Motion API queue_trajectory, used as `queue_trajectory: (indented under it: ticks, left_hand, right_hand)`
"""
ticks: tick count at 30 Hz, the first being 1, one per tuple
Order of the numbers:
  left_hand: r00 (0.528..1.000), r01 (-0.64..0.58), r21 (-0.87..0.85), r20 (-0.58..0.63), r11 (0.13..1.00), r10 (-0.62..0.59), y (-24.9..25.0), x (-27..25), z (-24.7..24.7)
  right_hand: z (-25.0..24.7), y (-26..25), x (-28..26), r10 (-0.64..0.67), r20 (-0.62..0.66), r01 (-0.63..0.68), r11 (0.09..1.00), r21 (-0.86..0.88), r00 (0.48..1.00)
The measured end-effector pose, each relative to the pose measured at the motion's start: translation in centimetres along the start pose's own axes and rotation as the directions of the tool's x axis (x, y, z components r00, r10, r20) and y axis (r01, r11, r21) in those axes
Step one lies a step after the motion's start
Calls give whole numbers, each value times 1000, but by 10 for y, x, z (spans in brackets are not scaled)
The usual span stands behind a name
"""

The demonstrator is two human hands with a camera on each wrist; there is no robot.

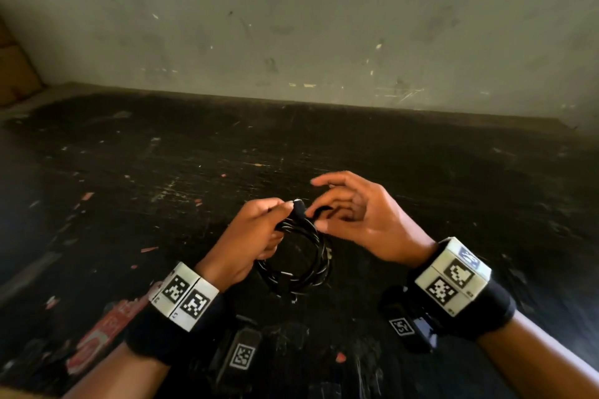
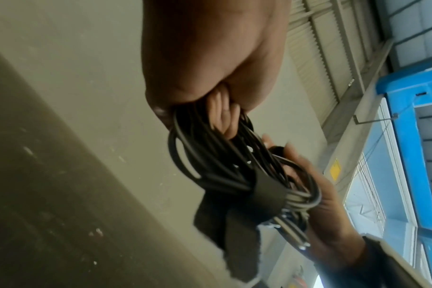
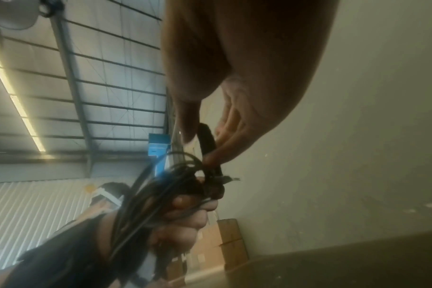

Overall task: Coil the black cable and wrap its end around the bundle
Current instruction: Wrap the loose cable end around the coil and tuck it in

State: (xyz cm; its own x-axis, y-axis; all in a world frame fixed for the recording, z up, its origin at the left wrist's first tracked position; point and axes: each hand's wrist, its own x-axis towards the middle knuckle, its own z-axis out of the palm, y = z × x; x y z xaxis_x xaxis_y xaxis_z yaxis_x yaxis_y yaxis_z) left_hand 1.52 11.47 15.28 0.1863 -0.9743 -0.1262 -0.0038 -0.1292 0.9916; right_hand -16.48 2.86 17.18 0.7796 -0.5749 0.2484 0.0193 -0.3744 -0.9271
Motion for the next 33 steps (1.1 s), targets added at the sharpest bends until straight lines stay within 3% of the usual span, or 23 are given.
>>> queue_trajectory:
  ticks: [4,6,8,10,11,13,15,17,19,23,28,33]
  left_hand:
    - [998,38,8,-51,999,-38,2,3,6]
    - [996,27,31,-84,999,-24,3,3,10]
    - [986,-9,79,-165,997,22,2,5,11]
    - [963,-35,164,-258,986,78,-1,9,9]
    - [953,-40,194,-288,980,96,-3,11,8]
    - [941,-60,206,-314,977,124,-7,14,8]
    - [940,-82,214,-309,973,147,-9,15,9]
    - [934,-82,245,-319,966,160,-8,14,12]
    - [921,-89,288,-340,954,189,-8,14,14]
    - [895,-149,336,-354,930,272,-4,11,13]
    - [928,-114,205,-328,972,178,-4,7,14]
    - [941,-107,-2,-324,994,100,-6,5,17]
  right_hand:
    - [-7,2,4,-33,20,37,970,-240,999]
    - [-7,2,4,-63,-31,49,939,-341,998]
    - [-10,-5,3,-97,-159,38,939,-341,982]
    - [-16,-19,-1,-84,-244,31,976,-214,966]
    - [-17,-28,-4,-49,-215,15,987,-158,975]
    - [-14,-38,-8,57,-32,-61,990,-131,998]
    - [-6,-35,-8,158,118,-134,972,-190,980]
    - [4,-25,-5,189,140,-142,946,-293,972]
    - [10,-13,-1,113,106,-52,887,-459,988]
    - [17,1,0,-138,101,168,682,-712,985]
    - [20,10,5,-382,97,291,493,-819,919]
    - [24,16,4,-353,109,291,516,-806,929]
